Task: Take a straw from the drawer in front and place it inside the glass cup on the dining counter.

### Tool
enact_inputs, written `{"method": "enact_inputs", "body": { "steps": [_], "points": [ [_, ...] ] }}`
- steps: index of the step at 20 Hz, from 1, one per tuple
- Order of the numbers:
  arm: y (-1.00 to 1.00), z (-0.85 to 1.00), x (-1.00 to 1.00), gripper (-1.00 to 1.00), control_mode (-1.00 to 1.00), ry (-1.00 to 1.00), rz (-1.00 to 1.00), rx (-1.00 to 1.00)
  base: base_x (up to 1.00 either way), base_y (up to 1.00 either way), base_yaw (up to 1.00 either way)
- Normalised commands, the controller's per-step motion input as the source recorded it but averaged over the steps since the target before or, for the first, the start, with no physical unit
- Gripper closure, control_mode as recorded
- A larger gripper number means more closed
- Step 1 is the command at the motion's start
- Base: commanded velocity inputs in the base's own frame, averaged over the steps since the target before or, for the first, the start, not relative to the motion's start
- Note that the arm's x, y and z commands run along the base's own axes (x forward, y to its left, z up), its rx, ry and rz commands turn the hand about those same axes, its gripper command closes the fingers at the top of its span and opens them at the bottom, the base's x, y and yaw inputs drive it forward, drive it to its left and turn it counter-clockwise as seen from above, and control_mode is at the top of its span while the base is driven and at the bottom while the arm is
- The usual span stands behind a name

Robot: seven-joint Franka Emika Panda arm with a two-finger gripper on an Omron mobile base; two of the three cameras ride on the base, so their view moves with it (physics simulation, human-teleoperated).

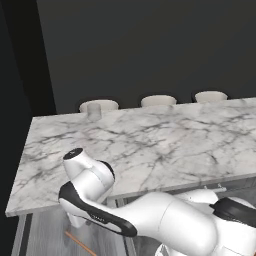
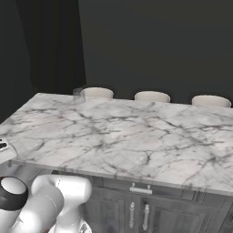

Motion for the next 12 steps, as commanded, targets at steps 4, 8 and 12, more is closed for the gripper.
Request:
{"method": "enact_inputs", "body": {
  "steps": [4,8,12],
  "points": [
    [0.11,-0.48,0.1,-1.0,-1.0,0.02,0.0,0.0,0.0,0.0,0.0],
    [0.2,-0.41,0.0,-1.0,-1.0,0.06,0.0,0.0,0.0,0.0,0.0],
    [0.26,-0.38,0.03,-1.0,-1.0,0.05,0.0,0.0,0.0,0.0,0.0]
  ]
}}
